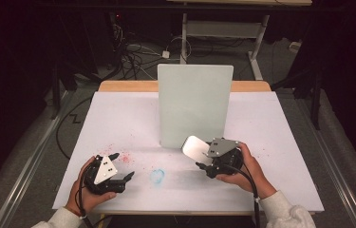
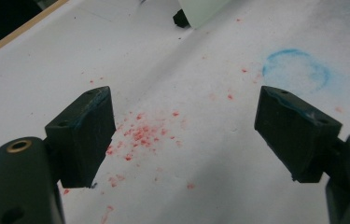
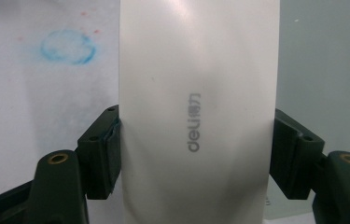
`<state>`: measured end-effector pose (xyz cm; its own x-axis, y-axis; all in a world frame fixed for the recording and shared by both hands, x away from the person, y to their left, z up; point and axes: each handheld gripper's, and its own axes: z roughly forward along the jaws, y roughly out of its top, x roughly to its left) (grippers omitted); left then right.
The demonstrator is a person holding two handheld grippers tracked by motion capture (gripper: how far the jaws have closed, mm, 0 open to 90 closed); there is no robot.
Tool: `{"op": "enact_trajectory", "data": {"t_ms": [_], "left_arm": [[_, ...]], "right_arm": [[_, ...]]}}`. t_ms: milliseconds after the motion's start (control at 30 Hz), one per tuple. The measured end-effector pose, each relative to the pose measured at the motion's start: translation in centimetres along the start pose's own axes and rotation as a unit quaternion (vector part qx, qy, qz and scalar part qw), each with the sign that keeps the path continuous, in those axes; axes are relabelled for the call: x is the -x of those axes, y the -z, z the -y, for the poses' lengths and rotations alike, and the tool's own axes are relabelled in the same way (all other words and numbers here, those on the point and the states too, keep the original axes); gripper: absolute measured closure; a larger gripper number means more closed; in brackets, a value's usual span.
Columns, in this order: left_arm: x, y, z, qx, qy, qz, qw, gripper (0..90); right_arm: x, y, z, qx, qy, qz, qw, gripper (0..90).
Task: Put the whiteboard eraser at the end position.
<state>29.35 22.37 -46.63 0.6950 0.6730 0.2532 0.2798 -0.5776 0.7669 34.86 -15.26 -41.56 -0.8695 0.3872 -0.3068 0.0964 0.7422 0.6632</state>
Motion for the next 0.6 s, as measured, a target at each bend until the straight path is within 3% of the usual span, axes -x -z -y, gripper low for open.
{"op": "enact_trajectory", "data": {"t_ms": [167,333,600], "left_arm": [[0.0,0.0,0.0,-0.001,-0.001,0.0,1.0,19.3],[0.1,0.0,0.0,-0.002,-0.003,0.002,1.0,19.3],[0.1,0.0,-0.1,-0.002,-0.004,0.002,1.0,19.5]], "right_arm": [[-0.7,-0.7,-0.1,-0.03,0.03,-0.038,0.9984,31.0],[-1.6,-1.7,-0.1,-0.067,0.057,-0.074,0.9934,31.0],[-2.8,-2.9,-0.3,-0.088,0.085,-0.112,0.9861,30.9]]}}
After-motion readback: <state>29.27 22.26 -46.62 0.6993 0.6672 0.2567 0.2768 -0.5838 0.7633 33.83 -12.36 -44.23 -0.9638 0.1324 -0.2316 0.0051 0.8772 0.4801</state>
